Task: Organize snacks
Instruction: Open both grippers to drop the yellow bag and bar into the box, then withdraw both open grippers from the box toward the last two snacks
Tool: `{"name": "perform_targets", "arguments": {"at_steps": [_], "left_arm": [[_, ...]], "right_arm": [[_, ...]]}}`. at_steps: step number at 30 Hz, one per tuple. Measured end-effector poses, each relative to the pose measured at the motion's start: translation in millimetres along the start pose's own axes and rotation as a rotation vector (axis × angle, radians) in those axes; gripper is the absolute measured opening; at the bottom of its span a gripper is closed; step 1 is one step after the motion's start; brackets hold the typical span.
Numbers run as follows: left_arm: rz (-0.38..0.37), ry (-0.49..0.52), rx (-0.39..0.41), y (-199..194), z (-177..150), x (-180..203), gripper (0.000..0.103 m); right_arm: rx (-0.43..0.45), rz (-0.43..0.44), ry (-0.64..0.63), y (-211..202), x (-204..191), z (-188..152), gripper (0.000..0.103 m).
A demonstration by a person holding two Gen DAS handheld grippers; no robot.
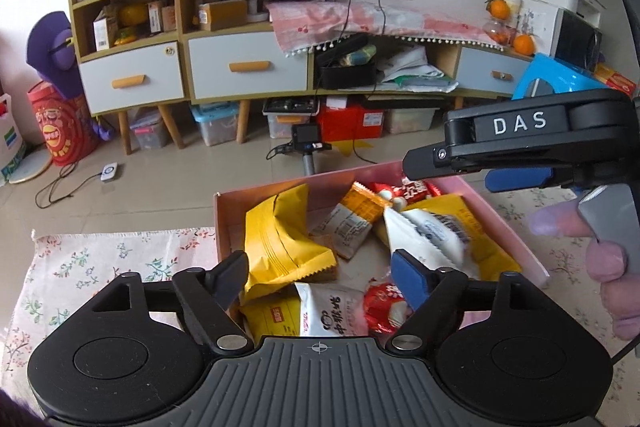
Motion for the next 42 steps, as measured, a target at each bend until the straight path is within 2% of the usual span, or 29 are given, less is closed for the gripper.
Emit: {"name": "perform_targets", "arguments": {"at_steps": [17,33,42], "left_arm": [[-0.023,-0.003,0.0,-63.5,-15.5,7.3,0.089],[-0.018,0.022,-0.029,-111.9,-44.8,15.0,0.094],[-0.024,0.043,-0.045,-120.1,-67.7,19.2,0.095]], "right_arm": [[0.05,-0.025,-0.071,-71.6,-13.3,-17.0,0.087],[0.065,-0.078,-0.165,-120.0,-28.2,-60.3,0.094],[0.062,-0.096,-0.198,-128.1,-29.1,-89.2,0.094]]}}
Point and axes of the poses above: each gripper's, at about its wrist camera, not at the fingertips, and y roughly the way its jaws point, x to its right, z to its top, the point moved 3 cm from there along y, roughly the way its jaws point, and after that the axes turned 5 degrees about x, right-handed, at the moved point
